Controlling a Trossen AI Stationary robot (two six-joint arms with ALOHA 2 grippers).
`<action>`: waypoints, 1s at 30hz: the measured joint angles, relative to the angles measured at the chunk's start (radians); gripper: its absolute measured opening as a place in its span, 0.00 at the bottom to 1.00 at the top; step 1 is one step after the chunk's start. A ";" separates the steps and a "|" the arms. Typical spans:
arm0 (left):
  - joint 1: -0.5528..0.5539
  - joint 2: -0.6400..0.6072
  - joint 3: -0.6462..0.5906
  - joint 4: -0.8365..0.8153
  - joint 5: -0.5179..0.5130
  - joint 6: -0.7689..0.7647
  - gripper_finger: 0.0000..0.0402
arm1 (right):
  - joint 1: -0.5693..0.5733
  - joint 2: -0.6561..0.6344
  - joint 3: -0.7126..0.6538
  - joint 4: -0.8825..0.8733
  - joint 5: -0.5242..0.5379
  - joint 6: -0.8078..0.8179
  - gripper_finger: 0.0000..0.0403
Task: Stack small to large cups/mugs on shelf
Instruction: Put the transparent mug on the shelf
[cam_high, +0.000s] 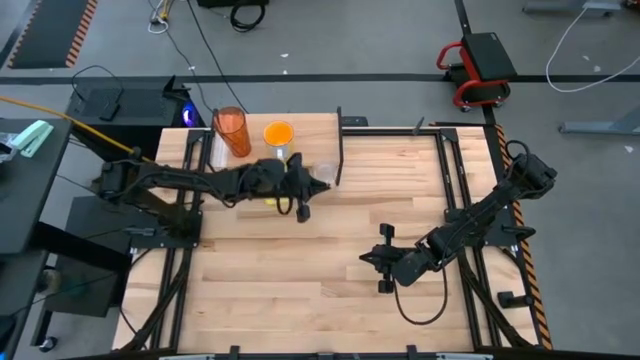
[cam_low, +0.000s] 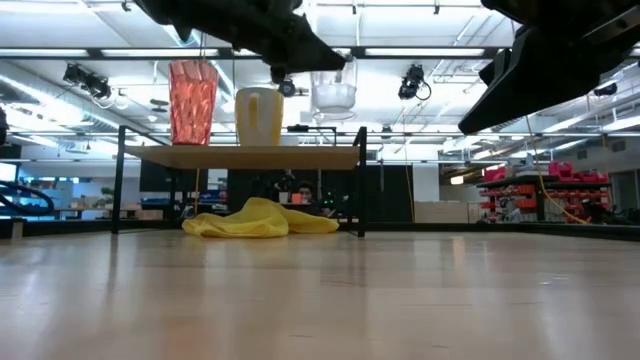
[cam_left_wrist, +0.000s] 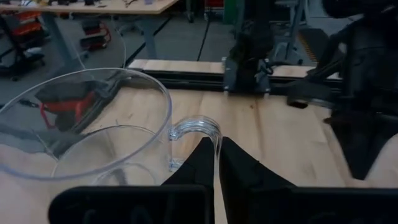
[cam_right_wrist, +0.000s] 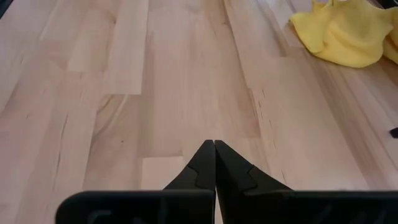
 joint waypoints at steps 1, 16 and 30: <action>0.017 0.000 0.000 -0.001 0.013 0.000 0.03 | 0.000 0.000 0.000 0.000 0.000 0.000 0.01; 0.226 0.000 0.000 -0.001 0.222 0.002 0.03 | 0.000 0.000 0.000 0.000 0.000 -0.004 0.01; 0.239 0.013 0.000 -0.037 0.253 0.002 0.03 | -0.001 0.000 0.000 -0.001 0.000 -0.008 0.01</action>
